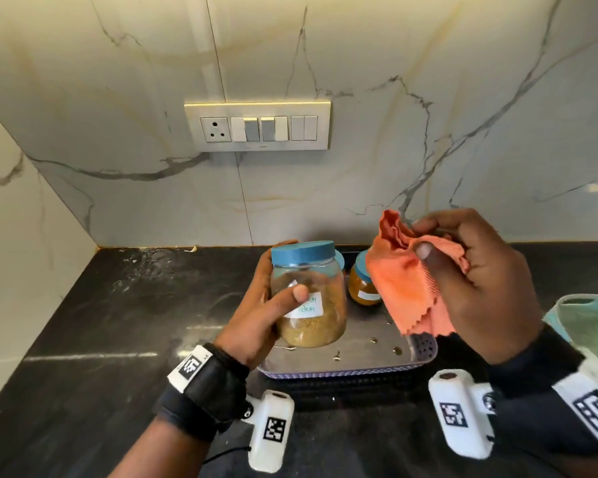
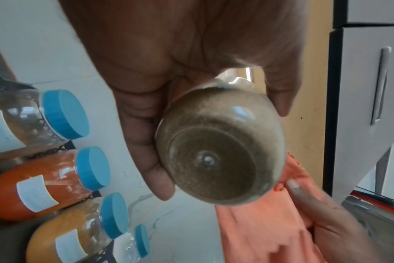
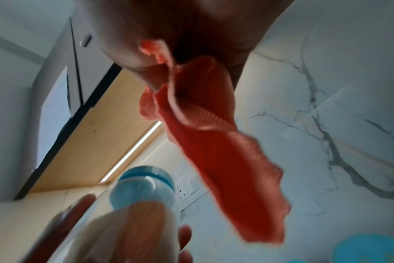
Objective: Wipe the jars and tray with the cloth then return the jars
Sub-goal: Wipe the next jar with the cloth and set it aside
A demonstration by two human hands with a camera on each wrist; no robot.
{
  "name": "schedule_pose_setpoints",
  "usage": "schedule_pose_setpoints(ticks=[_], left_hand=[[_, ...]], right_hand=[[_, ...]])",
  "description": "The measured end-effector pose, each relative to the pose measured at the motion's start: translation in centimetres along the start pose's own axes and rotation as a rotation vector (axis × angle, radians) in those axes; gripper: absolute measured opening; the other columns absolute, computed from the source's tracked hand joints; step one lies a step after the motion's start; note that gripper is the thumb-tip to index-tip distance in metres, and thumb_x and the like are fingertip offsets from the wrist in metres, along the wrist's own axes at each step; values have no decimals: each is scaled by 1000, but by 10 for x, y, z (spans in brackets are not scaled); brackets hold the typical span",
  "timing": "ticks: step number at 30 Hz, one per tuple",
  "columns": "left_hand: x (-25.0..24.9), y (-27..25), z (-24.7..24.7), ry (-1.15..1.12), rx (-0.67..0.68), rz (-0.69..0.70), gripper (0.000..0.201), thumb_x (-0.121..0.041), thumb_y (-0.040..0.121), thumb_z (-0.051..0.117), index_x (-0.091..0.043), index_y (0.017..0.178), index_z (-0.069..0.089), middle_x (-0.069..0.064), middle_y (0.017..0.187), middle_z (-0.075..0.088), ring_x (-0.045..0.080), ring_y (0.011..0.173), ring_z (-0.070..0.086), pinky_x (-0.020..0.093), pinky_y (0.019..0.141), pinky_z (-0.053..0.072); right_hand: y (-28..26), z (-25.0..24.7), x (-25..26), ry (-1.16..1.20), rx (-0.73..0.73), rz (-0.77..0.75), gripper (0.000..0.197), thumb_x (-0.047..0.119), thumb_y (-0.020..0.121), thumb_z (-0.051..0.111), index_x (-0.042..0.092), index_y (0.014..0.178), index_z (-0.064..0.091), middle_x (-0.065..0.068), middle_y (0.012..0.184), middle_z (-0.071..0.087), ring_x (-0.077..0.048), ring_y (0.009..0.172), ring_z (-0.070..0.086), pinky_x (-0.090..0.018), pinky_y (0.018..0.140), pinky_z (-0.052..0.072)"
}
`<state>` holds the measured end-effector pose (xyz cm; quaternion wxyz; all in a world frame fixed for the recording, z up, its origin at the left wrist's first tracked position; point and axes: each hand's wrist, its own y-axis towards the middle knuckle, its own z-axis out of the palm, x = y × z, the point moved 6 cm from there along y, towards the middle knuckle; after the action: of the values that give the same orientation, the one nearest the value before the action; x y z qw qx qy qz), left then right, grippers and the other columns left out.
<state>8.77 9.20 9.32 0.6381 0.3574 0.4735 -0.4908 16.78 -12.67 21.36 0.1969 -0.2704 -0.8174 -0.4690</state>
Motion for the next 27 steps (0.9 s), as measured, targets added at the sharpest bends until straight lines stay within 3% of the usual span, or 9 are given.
schedule_pose_setpoints(ticks=[5,8,10,13,15,17,19,23,27], left_hand=[[-5,4,11,-33,-17,29,106,-53,56,94,-16,141,43,15,127,68,35,117,65,51,95,55],[-16,4,15,-43,-45,97,100,-49,66,89,-10,144,40,12,125,69,33,115,66,52,97,52],[-22,5,13,-71,-77,132,90,-39,72,84,-8,143,39,11,119,71,29,110,67,46,90,54],[-26,4,12,-56,-88,146,91,-46,73,80,-8,143,36,9,117,73,26,106,70,37,84,57],[-25,4,13,-26,-86,141,88,-43,75,74,-9,145,33,8,115,74,26,106,71,41,85,57],[-23,4,19,-10,-73,134,93,-47,73,78,-12,146,33,10,117,74,30,111,69,50,96,53],[-22,5,28,26,-40,142,92,-53,70,82,-16,142,39,10,121,72,31,115,68,53,100,51],[-31,12,34,-50,-66,194,66,-36,77,71,-11,134,46,9,114,72,30,106,69,48,90,55],[-36,15,28,-137,-107,219,81,-42,75,79,-5,137,43,18,117,70,30,101,70,40,82,58]], right_hand=[[7,34,32,-138,29,-268,21,7,87,64,9,106,73,-1,102,73,-18,95,67,-32,81,53],[-3,57,40,-159,92,-352,25,6,89,63,11,110,74,-3,109,70,-20,98,65,-30,86,53],[-18,63,39,-151,115,-347,26,13,95,56,10,114,73,-3,114,68,-19,99,64,-31,86,53],[-40,64,39,-171,148,-384,31,24,103,46,10,111,73,-2,113,68,-18,98,65,-33,78,56],[-43,64,41,-199,190,-445,34,29,106,43,12,113,71,-2,112,69,-18,98,65,-32,76,58],[-30,60,40,-235,195,-491,27,28,105,44,14,115,66,-3,111,69,-17,100,64,-31,78,57],[-4,49,34,-230,119,-441,21,19,98,51,11,109,67,-6,105,69,-17,97,60,-30,80,53],[13,45,33,-219,111,-370,20,20,91,64,10,107,71,-6,109,67,-16,99,61,-29,84,52],[-29,55,37,-195,192,-386,19,23,95,59,22,114,63,4,118,60,-15,103,60,-33,83,53]])
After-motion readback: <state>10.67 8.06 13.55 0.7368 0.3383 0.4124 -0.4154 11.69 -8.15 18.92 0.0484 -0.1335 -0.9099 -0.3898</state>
